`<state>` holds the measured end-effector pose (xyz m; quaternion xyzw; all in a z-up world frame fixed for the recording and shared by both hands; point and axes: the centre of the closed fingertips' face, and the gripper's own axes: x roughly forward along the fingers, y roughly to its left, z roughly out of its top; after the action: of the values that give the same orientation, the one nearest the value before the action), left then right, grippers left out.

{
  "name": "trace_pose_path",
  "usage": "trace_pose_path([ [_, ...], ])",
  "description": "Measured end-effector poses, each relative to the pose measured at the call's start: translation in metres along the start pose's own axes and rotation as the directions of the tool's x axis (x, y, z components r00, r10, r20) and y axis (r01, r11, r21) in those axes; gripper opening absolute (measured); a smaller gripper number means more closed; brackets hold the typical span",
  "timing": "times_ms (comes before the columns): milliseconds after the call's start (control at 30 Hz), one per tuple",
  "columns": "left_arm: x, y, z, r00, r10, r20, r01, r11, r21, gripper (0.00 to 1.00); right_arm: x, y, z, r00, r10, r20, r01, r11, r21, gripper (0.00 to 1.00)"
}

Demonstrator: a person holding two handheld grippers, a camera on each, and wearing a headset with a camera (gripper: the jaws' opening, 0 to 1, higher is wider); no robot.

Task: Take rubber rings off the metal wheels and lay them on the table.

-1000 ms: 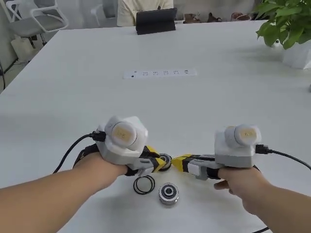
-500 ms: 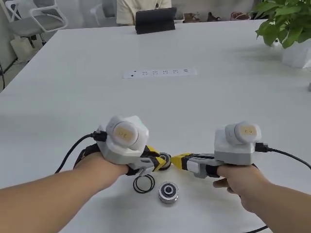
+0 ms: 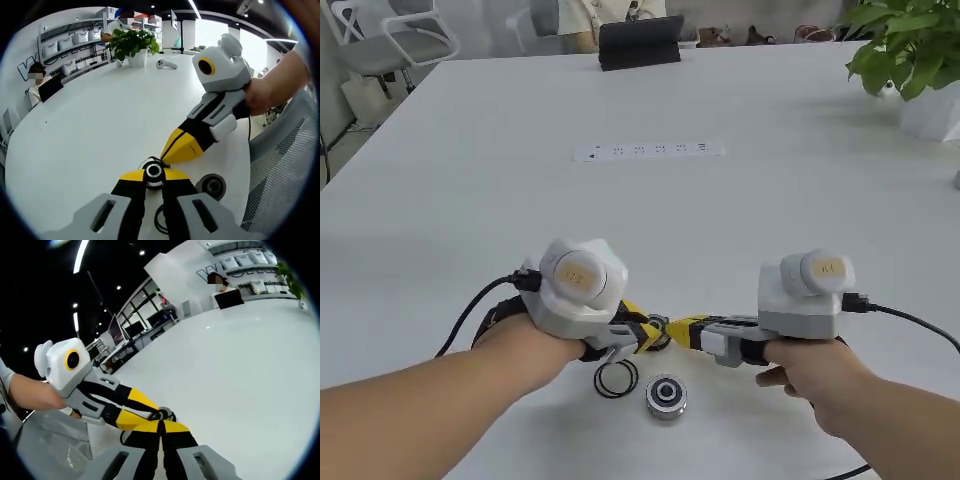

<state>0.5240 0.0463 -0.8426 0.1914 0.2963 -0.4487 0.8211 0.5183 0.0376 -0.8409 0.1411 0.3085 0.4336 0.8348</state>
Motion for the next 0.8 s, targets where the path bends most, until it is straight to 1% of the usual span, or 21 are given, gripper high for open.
trace_pose_path([
  [200,0.0,0.0,0.0,1.0,-0.002,0.001,0.002,1.0,0.002,0.07,0.001,0.003,0.001,0.9999,0.014,0.001,-0.014,1.0,0.002,0.0],
  [367,0.0,-0.001,0.0,1.0,-0.001,0.003,0.001,1.0,0.004,0.07,0.001,0.006,0.002,0.9996,0.026,0.012,-0.027,1.0,0.014,0.0],
  [567,0.0,-0.002,0.0,1.0,-0.005,0.004,0.005,1.0,0.006,0.07,0.001,0.012,0.004,0.9982,0.055,0.026,-0.055,0.998,0.022,0.0],
  [800,0.0,-0.002,0.0,1.0,-0.002,0.008,0.002,1.0,0.007,0.07,-0.002,0.014,0.004,0.9964,0.078,0.033,-0.079,0.996,0.034,0.0],
])
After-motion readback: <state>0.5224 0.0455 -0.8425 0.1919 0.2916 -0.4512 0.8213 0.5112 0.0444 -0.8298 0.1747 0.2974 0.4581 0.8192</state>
